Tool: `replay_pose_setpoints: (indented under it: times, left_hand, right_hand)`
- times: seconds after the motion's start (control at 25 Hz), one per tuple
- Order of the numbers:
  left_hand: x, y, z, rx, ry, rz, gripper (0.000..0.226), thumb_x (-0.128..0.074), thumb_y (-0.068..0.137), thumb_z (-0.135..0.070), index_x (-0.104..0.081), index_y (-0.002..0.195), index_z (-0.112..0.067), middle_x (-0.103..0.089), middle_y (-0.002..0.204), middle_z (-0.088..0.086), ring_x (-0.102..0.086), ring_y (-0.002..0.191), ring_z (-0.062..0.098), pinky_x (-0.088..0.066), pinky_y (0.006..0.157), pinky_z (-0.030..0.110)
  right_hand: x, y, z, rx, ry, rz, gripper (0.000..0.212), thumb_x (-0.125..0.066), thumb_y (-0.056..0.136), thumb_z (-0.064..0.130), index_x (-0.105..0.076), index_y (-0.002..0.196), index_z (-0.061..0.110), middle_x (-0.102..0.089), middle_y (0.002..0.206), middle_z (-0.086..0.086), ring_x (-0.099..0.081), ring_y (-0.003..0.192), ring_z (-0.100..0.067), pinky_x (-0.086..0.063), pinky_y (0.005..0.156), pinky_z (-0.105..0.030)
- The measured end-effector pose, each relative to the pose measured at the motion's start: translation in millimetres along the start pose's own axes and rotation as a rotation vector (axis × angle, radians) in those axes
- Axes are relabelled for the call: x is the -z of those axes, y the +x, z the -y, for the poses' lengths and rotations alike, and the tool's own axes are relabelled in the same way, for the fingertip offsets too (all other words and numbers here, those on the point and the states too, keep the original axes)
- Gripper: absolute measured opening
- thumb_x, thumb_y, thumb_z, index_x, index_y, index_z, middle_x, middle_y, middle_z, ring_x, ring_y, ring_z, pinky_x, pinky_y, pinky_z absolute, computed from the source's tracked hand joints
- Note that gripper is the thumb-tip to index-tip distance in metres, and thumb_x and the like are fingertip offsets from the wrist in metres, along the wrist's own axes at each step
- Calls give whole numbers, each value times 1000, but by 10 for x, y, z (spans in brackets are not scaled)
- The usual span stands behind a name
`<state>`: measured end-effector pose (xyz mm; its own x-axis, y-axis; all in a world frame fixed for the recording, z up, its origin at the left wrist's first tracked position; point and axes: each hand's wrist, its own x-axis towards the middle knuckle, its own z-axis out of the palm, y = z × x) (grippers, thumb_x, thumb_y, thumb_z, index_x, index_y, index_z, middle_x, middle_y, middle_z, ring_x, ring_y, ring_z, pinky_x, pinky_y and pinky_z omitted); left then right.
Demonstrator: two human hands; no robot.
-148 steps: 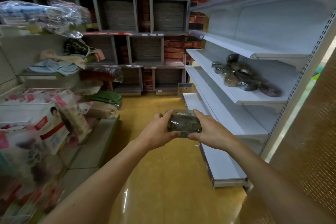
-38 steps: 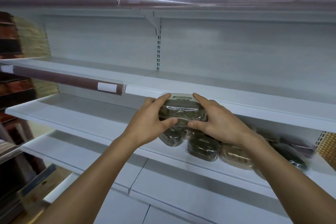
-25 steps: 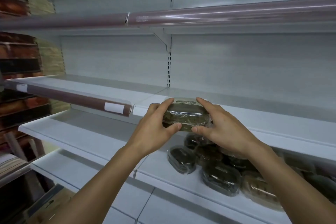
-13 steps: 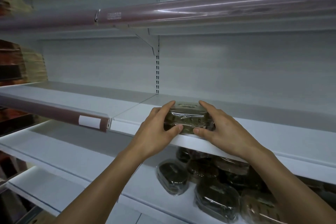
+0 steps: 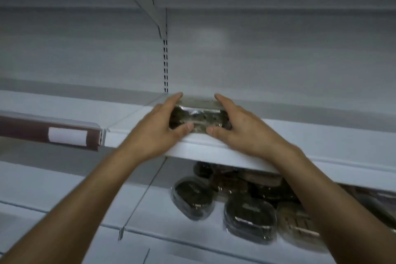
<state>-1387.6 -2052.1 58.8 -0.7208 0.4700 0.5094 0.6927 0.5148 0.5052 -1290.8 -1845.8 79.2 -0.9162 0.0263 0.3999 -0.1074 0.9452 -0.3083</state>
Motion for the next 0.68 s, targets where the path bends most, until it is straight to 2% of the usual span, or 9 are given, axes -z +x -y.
replay_pose_setpoints:
  times: [0.2, 0.32, 0.4, 0.56, 0.68]
  left_hand:
    - [57, 169, 230, -48, 18, 73, 78, -64, 88, -53, -21, 152, -41, -46, 146, -1, -51, 126, 19, -42, 106, 37]
    - [120, 226, 327, -54, -20, 126, 79, -65, 88, -51, -19, 153, -40, -46, 145, -1, -50, 126, 19, -43, 107, 40]
    - [163, 249, 381, -52, -40, 142, 80, -65, 89, -51, -20, 153, -40, -47, 143, -1, -51, 125, 18, -43, 107, 39]
    - [202, 273, 474, -56, 11, 110, 77, -65, 88, -52, -22, 151, -43, -51, 137, -3, -52, 123, 19, -43, 105, 40]
    - [234, 322, 536, -35, 58, 88, 77, -64, 87, -54, -22, 151, -45, -51, 138, -3, -52, 124, 22, -44, 104, 42]
  right_hand:
    - [-178, 153, 133, -72, -22, -39, 82, -57, 92, 52, -7, 155, 36, -43, 147, -5, -48, 126, -24, -39, 101, -33]
    - [-203, 210, 231, -140, -15, -17, 85, -59, 91, 51, -5, 155, 35, -46, 143, -3, -50, 121, -21, -36, 89, -28]
    - [-228, 238, 291, -155, -23, -14, 86, -59, 91, 50, -3, 156, 35, -48, 140, -4, -50, 118, -21, -35, 88, -28]
    - [-296, 292, 342, -190, -48, -53, 86, -59, 89, 54, -6, 155, 36, -44, 143, -5, -47, 125, -24, -40, 98, -35]
    - [-349, 363, 414, -233, -94, -94, 81, -58, 90, 54, -13, 154, 36, -38, 142, -6, -45, 127, -27, -39, 100, -37]
